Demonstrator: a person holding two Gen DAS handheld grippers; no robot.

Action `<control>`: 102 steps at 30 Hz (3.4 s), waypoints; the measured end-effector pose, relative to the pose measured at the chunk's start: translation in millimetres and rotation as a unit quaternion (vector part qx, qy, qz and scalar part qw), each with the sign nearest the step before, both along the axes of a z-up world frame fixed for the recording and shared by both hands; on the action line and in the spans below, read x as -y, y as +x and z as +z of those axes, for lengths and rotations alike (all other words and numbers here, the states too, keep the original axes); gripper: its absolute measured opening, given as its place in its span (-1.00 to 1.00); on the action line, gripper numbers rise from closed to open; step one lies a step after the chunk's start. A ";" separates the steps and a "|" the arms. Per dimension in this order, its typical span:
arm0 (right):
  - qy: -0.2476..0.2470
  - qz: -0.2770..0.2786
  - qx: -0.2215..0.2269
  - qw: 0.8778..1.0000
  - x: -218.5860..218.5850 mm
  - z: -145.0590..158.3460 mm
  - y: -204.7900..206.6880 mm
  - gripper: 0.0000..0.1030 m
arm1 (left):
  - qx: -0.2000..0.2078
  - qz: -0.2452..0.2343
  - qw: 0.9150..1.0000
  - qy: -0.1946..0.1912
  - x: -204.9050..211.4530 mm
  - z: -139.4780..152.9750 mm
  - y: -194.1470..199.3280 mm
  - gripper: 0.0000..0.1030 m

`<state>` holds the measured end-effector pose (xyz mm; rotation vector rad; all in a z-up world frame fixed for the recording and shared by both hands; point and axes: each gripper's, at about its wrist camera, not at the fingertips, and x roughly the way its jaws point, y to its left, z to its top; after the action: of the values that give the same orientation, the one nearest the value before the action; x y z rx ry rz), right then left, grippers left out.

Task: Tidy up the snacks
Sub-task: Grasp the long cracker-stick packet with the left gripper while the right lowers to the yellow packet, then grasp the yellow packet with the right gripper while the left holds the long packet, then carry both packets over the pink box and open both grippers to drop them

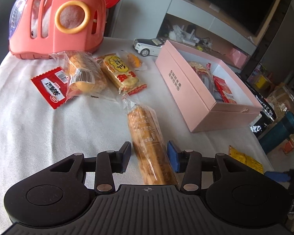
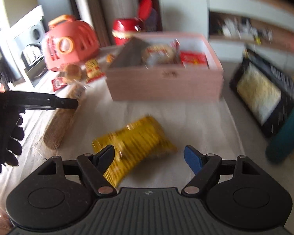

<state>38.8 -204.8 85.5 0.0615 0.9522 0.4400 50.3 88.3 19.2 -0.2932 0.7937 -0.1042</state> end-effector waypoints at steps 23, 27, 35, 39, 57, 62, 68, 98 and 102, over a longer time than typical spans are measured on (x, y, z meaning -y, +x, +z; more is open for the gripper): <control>-0.077 0.097 0.090 0.988 -77.9 -20.9 -11.5 0.58 | -0.022 -0.053 0.998 -0.009 0.6 0.3 -40.7 -0.13; -0.085 0.094 0.094 0.987 -59.7 -22.6 -16.9 0.64 | -0.018 -0.059 0.998 0.010 11.0 1.4 -41.8 -0.14; -0.063 0.085 0.104 0.989 -47.4 -12.3 -10.8 0.65 | -0.018 -0.044 0.999 0.012 10.7 -0.2 -30.4 -0.12; -0.074 0.089 0.125 0.985 -60.8 -9.1 -3.1 0.65 | -0.020 -0.048 0.998 0.026 15.6 0.0 -27.1 -0.12; -0.062 0.141 0.044 0.987 -42.1 -5.5 -6.0 0.65 | -0.014 -0.071 0.993 0.094 35.2 -2.4 -24.9 -0.09; -0.037 0.136 0.117 0.983 -36.9 21.5 -21.2 0.65 | -0.017 -0.071 0.993 0.089 34.8 -2.4 -25.9 -0.10; -0.055 0.094 0.165 0.980 -51.1 14.8 3.2 0.66 | -0.022 -0.071 0.994 0.080 32.5 -1.7 -25.5 -0.11; -0.091 0.167 0.081 0.979 -83.6 -11.9 6.6 0.42 | 0.008 -0.041 0.998 0.047 35.2 -3.2 -68.9 -0.21; -0.085 0.163 0.104 0.978 -56.0 8.3 -14.7 0.35 | 0.024 -0.068 0.997 0.016 42.5 14.5 -87.8 -0.24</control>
<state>24.1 -148.8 93.8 -0.2955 0.7912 0.6506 -37.5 45.8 33.7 -0.2055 0.7661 -0.2260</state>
